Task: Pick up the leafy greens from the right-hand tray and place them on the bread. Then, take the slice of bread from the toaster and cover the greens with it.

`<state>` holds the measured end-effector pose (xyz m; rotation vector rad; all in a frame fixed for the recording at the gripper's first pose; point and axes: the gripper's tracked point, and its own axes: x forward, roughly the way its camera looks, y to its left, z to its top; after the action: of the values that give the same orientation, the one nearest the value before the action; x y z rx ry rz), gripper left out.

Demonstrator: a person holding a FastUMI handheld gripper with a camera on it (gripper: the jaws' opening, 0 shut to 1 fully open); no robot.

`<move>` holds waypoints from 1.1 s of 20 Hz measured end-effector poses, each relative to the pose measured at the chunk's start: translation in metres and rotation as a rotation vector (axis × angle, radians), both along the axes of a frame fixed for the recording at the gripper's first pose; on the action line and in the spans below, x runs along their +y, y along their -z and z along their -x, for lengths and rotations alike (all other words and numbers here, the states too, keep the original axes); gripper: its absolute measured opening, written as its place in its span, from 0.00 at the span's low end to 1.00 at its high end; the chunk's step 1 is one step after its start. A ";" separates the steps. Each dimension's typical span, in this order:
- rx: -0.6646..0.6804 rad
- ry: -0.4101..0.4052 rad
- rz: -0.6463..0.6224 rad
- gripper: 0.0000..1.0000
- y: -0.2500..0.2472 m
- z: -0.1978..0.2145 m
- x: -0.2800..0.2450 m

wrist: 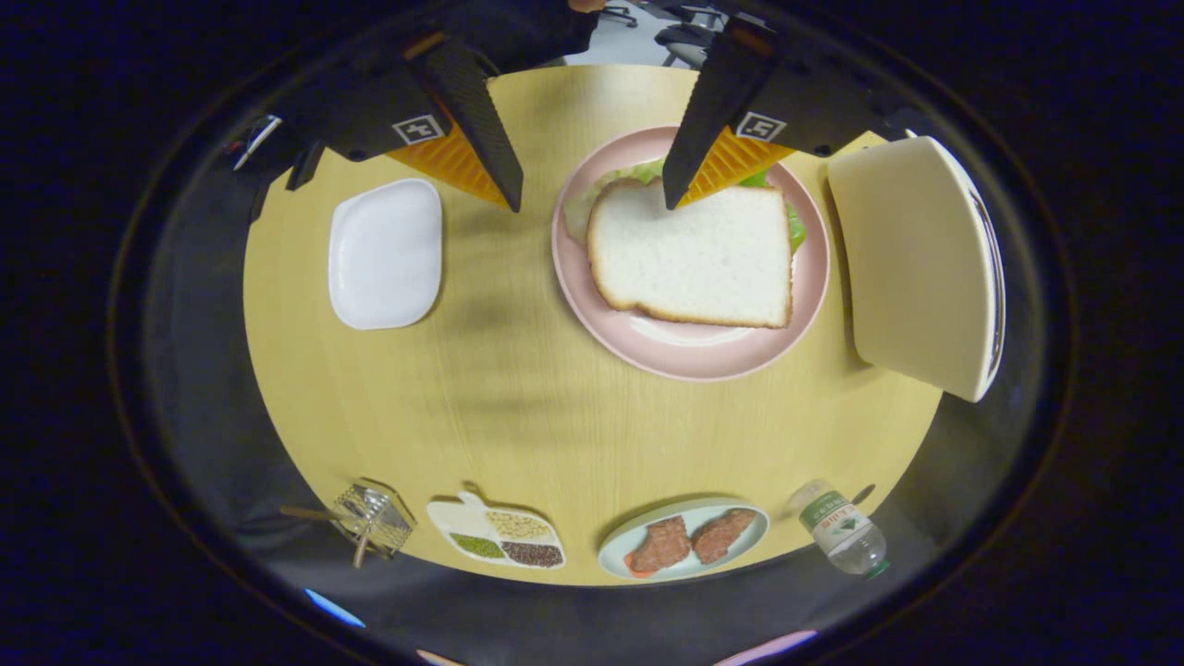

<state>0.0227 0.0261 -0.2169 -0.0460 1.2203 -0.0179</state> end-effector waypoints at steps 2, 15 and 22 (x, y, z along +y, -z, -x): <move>-0.047 -0.022 0.009 0.97 -0.016 -0.001 0.005; -0.718 -0.116 -0.187 0.97 -0.190 -0.048 0.039; -1.080 -0.134 -0.085 0.97 -0.268 -0.056 0.013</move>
<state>0.0787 0.0393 0.0513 -0.0346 0.1357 0.1142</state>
